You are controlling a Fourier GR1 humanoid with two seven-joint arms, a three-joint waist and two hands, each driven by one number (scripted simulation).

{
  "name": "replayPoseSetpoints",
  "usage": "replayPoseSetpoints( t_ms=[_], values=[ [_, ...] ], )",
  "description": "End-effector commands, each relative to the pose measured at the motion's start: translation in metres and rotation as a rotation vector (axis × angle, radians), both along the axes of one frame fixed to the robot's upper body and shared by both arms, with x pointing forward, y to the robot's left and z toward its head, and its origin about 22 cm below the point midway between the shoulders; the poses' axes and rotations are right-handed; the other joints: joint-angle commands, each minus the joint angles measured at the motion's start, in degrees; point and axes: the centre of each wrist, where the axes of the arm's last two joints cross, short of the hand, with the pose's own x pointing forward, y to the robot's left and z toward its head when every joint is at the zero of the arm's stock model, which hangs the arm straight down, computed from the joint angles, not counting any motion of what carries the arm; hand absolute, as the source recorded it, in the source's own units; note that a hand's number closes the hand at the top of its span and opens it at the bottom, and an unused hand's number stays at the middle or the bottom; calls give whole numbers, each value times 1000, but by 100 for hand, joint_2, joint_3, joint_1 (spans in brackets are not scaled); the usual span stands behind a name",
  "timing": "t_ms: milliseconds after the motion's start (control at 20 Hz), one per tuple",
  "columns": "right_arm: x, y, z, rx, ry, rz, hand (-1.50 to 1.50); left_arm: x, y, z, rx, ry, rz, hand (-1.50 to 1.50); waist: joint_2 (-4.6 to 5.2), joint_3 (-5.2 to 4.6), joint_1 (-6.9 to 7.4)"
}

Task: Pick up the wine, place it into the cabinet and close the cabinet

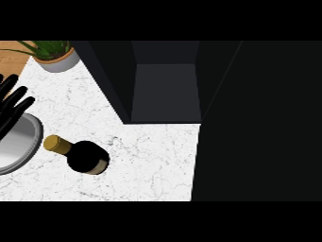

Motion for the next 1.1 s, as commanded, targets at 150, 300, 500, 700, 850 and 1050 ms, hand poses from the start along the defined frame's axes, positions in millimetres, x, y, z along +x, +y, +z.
replayPoseSetpoints(
  t_ms=[150, 300, 500, 700, 850, 1050],
  values=[
    [-48, -14, 31, 50, -76, 27, -150, 11, 16, -33, 40, 55, -5, -150, -1, 6, -25],
    [-49, -10, 31, 77, -82, 26, -150, 13, 17, -74, 29, 64, -38, -150, -1, -1, -52],
    [-47, -9, 31, 66, -65, 29, -150, 28, 24, -89, 40, 78, -32, -150, 5, 0, -36],
    [-48, -13, 31, 46, -71, 44, -150, 35, 26, -107, 52, 82, -7, -150, 9, 3, -54],
    [-51, -12, 33, 57, -77, 45, -150, 36, 17, -100, 76, 88, 14, -150, -4, 6, -38],
    [-52, -14, 35, 56, -80, 16, -150, 37, 28, -140, 64, 105, 15, -150, -1, 2, -40]
  ],
)
